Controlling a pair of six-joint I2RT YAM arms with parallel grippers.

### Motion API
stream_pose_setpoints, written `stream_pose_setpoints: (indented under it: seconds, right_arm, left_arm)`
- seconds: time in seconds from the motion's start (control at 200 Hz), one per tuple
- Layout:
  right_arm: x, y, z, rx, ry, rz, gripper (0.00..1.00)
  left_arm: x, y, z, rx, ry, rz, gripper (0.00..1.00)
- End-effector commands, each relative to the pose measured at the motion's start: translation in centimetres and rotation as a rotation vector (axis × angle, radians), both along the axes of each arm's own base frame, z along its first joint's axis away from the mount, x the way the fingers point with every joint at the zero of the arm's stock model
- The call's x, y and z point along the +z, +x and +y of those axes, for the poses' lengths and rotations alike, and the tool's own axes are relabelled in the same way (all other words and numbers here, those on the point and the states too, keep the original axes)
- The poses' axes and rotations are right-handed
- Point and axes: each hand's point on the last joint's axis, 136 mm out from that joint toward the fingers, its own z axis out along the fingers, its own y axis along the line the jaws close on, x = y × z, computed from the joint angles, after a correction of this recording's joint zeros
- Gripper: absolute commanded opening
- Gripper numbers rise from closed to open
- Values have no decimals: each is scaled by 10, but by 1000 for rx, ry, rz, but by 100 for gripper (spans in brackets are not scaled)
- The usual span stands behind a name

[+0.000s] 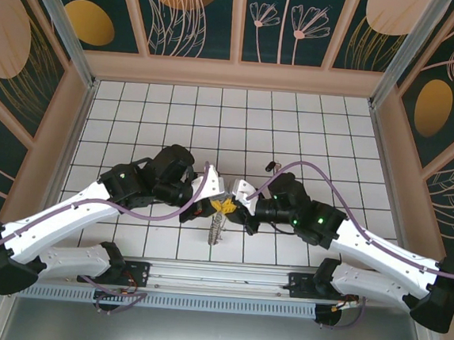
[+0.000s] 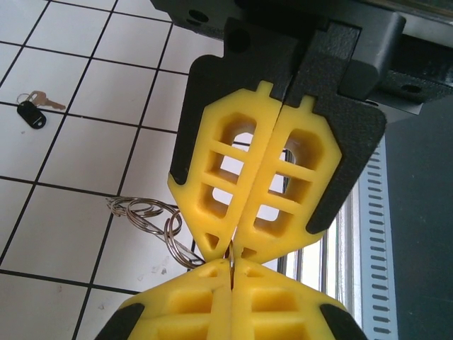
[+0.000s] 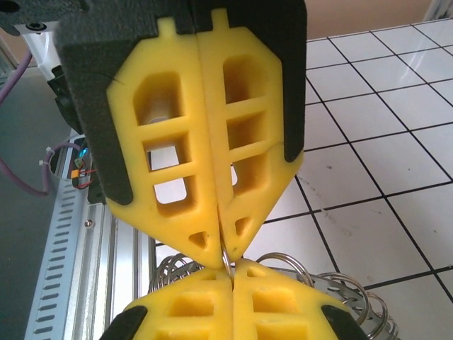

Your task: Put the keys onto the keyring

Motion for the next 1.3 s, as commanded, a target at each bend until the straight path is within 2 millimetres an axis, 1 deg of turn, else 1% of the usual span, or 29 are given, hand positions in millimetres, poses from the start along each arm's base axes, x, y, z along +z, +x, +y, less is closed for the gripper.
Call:
stream_pose_setpoints:
  seconds: [0.0, 0.035, 0.1, 0.205, 0.225, 0.23, 0.24, 0.415, 0.586, 0.696, 0.776, 0.826, 0.876, 0.931, 0.986, 1.151, 1.296]
  right_arm:
    - [34, 1, 1, -13, 122, -73, 0]
    - [38, 0, -1, -11, 142, -79, 0]
    - [47, -6, -4, 5, 193, -86, 0]
    - [58, -15, -7, 33, 268, -95, 0]
    - [60, -16, -8, 36, 281, -97, 0]
    - [61, -16, -8, 38, 284, -98, 0]
    - [61, -17, -8, 40, 290, -99, 0]
    - [66, -25, -9, 76, 359, -104, 0]
    - [72, -28, -9, 92, 432, -99, 0]
    - [75, -31, -11, 101, 473, -99, 0]
    - [76, -33, -11, 108, 488, -99, 0]
    - [76, -33, -12, 105, 494, -98, 0]
    - [77, -33, -13, 106, 500, -101, 0]
    - [77, -33, -14, 105, 507, -106, 0]
    - [79, -34, -15, 105, 513, -110, 0]
    - [82, -34, -16, 102, 532, -116, 0]
    - [84, -33, -17, 95, 553, -119, 0]
  left_arm:
    - [29, -9, -7, -45, -116, -32, 0]
    - [35, -12, -7, -48, -145, -33, 0]
    - [43, -16, -7, -50, -202, -31, 14]
    - [54, -21, -7, -43, -306, -25, 20]
    - [61, -22, -7, -44, -332, -30, 21]
    - [56, -22, -7, -43, -326, -23, 21]
    - [54, -22, -7, -40, -329, -17, 21]
    - [54, -26, -8, -35, -403, 5, 25]
    - [57, -27, -11, -51, -434, 12, 26]
    - [56, -26, -12, -51, -436, 10, 20]
    - [55, -27, -13, -55, -435, 12, 7]
    - [55, -27, -12, -51, -436, 8, 5]
    - [55, -26, -11, -43, -434, 4, 7]
    - [55, -25, -10, -36, -434, 0, 13]
    - [56, -26, -9, -35, -436, -1, 16]
    - [55, -25, -10, -36, -433, 4, 20]
    - [55, -26, -9, -38, -436, 0, 20]
